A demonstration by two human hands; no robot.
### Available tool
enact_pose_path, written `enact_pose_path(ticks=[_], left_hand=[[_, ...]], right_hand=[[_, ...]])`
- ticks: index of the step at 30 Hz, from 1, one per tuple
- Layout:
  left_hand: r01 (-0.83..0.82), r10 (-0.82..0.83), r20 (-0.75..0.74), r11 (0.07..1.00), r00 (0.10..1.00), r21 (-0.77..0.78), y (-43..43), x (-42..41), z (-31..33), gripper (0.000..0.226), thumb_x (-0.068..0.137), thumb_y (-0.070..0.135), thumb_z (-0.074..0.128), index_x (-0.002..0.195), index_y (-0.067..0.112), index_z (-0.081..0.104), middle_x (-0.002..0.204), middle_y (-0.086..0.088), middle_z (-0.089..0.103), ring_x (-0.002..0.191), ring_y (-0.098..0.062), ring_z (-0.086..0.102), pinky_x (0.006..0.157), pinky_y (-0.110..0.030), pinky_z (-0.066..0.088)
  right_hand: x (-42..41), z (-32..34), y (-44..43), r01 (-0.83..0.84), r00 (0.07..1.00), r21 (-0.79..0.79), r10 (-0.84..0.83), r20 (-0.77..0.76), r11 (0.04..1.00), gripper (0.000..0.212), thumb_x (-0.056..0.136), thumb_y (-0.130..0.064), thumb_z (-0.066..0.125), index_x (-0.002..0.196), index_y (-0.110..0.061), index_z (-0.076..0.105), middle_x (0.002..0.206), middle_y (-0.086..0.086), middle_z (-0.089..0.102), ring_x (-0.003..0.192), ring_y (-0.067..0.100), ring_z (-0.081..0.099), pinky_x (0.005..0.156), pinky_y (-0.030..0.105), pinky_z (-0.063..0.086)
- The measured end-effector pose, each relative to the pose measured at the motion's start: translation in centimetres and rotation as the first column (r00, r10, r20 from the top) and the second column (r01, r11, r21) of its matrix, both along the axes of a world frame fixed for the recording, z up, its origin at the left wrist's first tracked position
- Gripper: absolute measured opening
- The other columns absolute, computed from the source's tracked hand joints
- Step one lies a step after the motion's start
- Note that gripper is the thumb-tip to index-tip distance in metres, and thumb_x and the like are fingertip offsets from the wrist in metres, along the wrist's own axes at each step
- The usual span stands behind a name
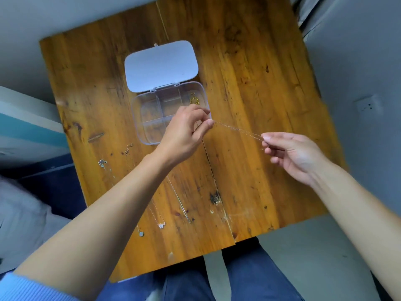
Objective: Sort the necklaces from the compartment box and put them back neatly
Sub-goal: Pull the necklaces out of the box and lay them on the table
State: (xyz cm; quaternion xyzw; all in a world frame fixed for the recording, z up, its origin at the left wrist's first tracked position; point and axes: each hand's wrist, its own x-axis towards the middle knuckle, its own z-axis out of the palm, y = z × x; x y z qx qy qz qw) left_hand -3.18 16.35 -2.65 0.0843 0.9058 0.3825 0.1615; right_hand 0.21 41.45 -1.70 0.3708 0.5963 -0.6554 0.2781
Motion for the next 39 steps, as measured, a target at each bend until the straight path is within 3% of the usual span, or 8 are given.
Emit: enact_pose_path(ticks=[4,9,15,20,25,30,34,39], left_hand=[[-0.265,0.172,0.344,0.933,0.923,0.244,-1.4,1.2,2.0,0.032,0.099,0.031,0.048,0.088,0.006,0.065,0.093,0.001,0.07,0.089,-0.005,0.06,0.087,-0.031,0.047],[-0.595,0.286,0.616,0.709,0.734,0.38,-5.0,2.8,1.7,0.03,0.101,0.024,0.045,0.076,0.01,0.055,0.065,-0.009,0.057,0.059,-0.02,0.061,0.066,-0.033,0.052],[-0.63,0.538,0.447,0.773,0.714,0.076,-6.1,5.2,-1.6,0.017,0.092,0.013,0.059,0.077,0.007,0.064,0.061,-0.008,0.06,0.05,-0.016,0.052,0.055,-0.028,0.045],[-0.368,0.376,0.268,0.926,0.887,-0.082,-2.8,7.1,-3.2,0.011,0.089,0.017,0.062,0.092,0.012,0.072,0.089,-0.005,0.071,0.086,-0.021,0.064,0.081,-0.036,0.053],[-0.287,0.305,0.207,0.951,0.929,-0.114,1.1,6.7,-4.2,0.02,0.089,0.028,0.062,0.102,0.015,0.069,0.089,-0.007,0.072,0.086,-0.027,0.065,0.078,-0.038,0.054],[-0.656,0.412,0.651,0.734,0.637,0.177,3.5,3.9,-4.0,0.028,0.088,0.032,0.066,0.103,0.009,0.061,0.072,-0.005,0.063,0.058,-0.018,0.059,0.053,-0.028,0.049],[-0.755,0.434,0.719,0.628,0.542,0.19,3.6,2.4,-3.5,0.019,0.093,0.024,0.059,0.085,0.009,0.067,0.056,-0.001,0.049,0.045,-0.012,0.043,0.044,-0.021,0.036],[-0.799,0.435,0.734,0.551,0.522,0.241,2.7,3.4,-2.5,0.018,0.095,0.021,0.057,0.09,0.007,0.068,0.059,-0.001,0.053,0.047,-0.01,0.046,0.043,-0.018,0.038]], right_hand=[[0.9,-1.0,-0.5,-0.102,0.994,0.029,0.101,0.04,0.994,0.015,0.084,-0.014,0.072,0.096,-0.004,0.071,0.071,0.001,0.064,0.061,0.009,0.055,0.049,0.018,0.042],[3.3,-2.6,-1.9,-0.25,0.967,0.108,0.243,0.072,0.962,0.008,0.082,-0.013,0.074,0.087,-0.006,0.074,0.072,0.005,0.068,0.061,0.01,0.057,0.046,0.017,0.042],[6.5,-3.7,-4.4,-0.476,0.879,0.149,0.461,0.124,0.867,0.003,0.083,-0.009,0.074,0.085,-0.011,0.076,0.079,0.009,0.075,0.066,0.011,0.064,0.05,0.021,0.045],[7.2,-3.4,-5.2,-0.481,0.877,0.188,0.466,0.117,0.857,0.003,0.083,-0.009,0.074,0.084,-0.011,0.076,0.079,0.01,0.075,0.066,0.012,0.063,0.051,0.023,0.045],[7.7,-3.2,-4.5,-0.493,0.87,0.245,0.473,0.137,0.835,0.005,0.083,-0.013,0.075,0.079,-0.015,0.077,0.075,0.008,0.074,0.067,0.013,0.064,0.054,0.025,0.046],[8.1,-3.0,-3.8,-0.483,0.875,0.246,0.466,0.13,0.84,0.005,0.083,-0.012,0.074,0.08,-0.014,0.077,0.072,0.004,0.074,0.065,0.011,0.064,0.052,0.024,0.046],[8.5,-2.9,-3.4,-0.481,0.876,0.211,0.461,0.139,0.851,0.005,0.082,-0.01,0.073,0.079,-0.011,0.076,0.079,0.003,0.076,0.066,0.012,0.064,0.051,0.024,0.045],[9.2,-2.9,-2.5,-0.5,0.866,0.221,0.478,0.145,0.838,0.006,0.082,-0.01,0.074,0.077,-0.012,0.076,0.071,0.005,0.074,0.063,0.01,0.063,0.052,0.023,0.045]])
